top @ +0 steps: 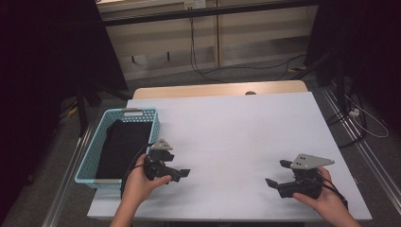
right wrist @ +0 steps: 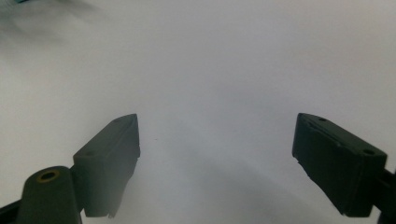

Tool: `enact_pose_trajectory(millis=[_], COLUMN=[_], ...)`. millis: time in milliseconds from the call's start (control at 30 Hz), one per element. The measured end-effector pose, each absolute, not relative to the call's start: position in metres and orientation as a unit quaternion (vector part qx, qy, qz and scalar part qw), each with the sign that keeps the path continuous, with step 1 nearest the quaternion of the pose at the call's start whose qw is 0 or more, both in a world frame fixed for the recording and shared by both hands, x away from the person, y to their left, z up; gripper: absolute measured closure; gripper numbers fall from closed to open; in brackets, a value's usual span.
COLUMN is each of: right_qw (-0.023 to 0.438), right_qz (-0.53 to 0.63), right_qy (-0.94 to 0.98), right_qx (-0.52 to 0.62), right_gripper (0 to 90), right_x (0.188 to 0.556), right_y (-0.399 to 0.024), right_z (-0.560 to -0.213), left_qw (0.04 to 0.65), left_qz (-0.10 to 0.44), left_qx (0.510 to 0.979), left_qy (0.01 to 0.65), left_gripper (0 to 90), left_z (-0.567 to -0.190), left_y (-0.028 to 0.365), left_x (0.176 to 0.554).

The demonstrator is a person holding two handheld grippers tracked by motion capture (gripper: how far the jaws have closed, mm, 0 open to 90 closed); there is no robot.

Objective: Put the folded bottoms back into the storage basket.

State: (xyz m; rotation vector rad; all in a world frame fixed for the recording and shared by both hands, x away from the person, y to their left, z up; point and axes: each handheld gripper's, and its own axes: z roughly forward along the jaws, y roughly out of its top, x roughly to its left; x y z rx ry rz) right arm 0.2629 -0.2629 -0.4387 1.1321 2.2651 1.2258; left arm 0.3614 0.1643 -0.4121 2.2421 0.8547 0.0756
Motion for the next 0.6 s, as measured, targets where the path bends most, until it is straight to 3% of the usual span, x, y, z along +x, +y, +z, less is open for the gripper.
enact_pose_trajectory(millis=[600], right_qw=[0.166], right_qz=[0.428], right_qy=[0.793], right_qx=[0.400], right_gripper=[14.8], right_x=[0.2589], right_y=[-0.2668], right_z=[-0.4437], left_qw=[0.371], left_qz=[0.033], left_qx=[0.871], left_qy=[0.319], left_gripper=[9.1], left_z=[-0.4154], left_y=[0.1725], left_x=[0.3543])
